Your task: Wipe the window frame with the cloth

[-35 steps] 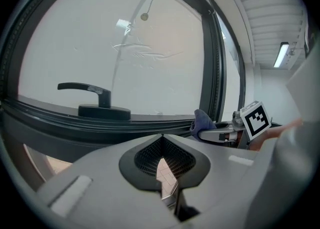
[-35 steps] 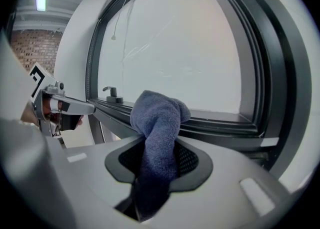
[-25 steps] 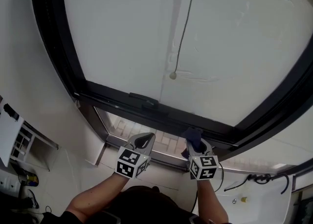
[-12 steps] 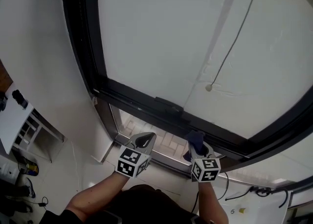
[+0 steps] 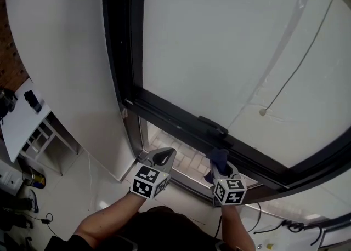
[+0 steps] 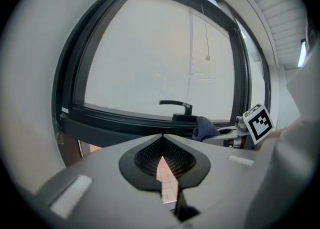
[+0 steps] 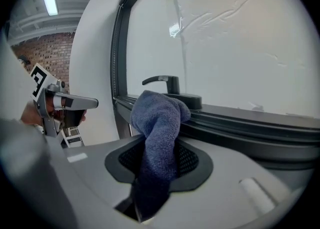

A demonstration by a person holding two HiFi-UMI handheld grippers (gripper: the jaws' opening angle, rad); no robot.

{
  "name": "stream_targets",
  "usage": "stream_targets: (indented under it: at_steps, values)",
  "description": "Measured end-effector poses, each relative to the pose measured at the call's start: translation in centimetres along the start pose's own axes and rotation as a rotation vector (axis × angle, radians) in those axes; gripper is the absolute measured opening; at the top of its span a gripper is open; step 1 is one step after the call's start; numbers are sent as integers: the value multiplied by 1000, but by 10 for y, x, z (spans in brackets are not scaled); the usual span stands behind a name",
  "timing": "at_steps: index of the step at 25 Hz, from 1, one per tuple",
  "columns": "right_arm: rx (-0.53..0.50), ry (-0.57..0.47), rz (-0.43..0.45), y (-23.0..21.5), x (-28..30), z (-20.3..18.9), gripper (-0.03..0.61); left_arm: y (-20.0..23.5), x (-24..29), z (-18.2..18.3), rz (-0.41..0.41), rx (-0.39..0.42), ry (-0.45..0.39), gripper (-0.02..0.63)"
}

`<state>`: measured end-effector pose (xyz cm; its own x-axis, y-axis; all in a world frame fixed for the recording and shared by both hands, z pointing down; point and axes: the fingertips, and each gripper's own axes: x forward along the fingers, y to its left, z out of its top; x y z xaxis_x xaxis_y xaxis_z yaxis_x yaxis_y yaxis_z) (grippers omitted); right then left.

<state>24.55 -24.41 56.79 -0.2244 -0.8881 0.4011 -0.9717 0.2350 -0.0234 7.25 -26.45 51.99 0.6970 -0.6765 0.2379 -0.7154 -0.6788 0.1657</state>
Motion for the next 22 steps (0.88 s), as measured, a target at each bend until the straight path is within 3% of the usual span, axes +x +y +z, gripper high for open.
stream_targets:
  at_steps: [22]
  values:
    - [-31,6,84,99,79,31,127,126,-90,-5,178,-43,-46,-6]
